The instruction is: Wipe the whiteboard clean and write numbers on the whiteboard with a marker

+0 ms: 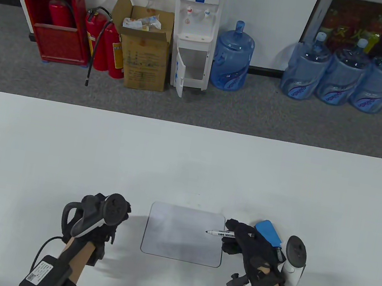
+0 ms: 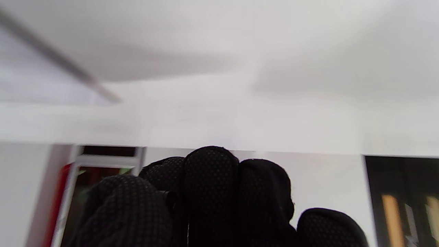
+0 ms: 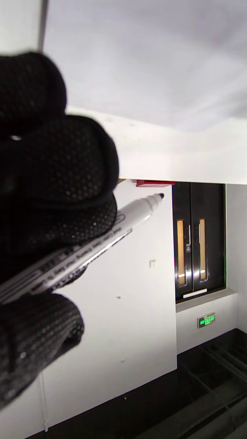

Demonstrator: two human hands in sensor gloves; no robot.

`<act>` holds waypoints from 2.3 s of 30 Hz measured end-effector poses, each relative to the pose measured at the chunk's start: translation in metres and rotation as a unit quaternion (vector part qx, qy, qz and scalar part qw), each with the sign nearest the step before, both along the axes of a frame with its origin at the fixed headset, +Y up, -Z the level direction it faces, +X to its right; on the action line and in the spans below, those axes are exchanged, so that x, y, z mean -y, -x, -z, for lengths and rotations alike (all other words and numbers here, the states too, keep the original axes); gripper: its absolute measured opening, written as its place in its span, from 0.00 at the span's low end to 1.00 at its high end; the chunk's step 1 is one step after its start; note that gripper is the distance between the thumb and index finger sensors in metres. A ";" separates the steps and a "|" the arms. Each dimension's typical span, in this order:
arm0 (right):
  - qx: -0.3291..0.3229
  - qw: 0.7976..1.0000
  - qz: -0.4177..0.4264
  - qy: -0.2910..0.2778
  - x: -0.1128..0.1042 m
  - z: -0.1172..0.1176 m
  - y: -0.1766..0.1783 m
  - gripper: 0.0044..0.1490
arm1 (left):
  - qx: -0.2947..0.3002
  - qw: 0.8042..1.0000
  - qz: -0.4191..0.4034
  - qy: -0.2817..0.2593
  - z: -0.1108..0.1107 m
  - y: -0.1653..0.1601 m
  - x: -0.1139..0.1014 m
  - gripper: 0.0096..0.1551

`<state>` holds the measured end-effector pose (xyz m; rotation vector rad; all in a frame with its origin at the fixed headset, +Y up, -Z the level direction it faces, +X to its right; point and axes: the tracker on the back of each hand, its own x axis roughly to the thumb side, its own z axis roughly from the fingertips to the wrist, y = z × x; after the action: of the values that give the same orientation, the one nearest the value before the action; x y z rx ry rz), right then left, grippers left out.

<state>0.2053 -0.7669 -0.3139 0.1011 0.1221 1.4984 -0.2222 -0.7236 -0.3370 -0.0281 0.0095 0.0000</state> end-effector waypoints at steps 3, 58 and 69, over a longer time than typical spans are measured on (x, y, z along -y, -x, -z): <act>0.000 1.000 -0.003 0.002 0.000 0.000 0.000 0.34 | -0.031 0.999 0.031 0.021 0.007 0.013 0.013 0.25; -0.054 0.988 -0.147 -0.003 0.005 0.004 0.031 0.36 | 0.094 0.984 0.012 0.148 -0.008 -0.084 0.051 0.42; -0.096 0.956 -0.275 -0.021 -0.007 0.028 0.104 0.36 | 0.093 0.984 -0.002 0.149 -0.008 -0.082 0.052 0.41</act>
<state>0.1017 -0.7597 -0.3416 0.2630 0.2938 2.0468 -0.1405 -0.7753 -0.3288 -0.3282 -0.1783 -0.0003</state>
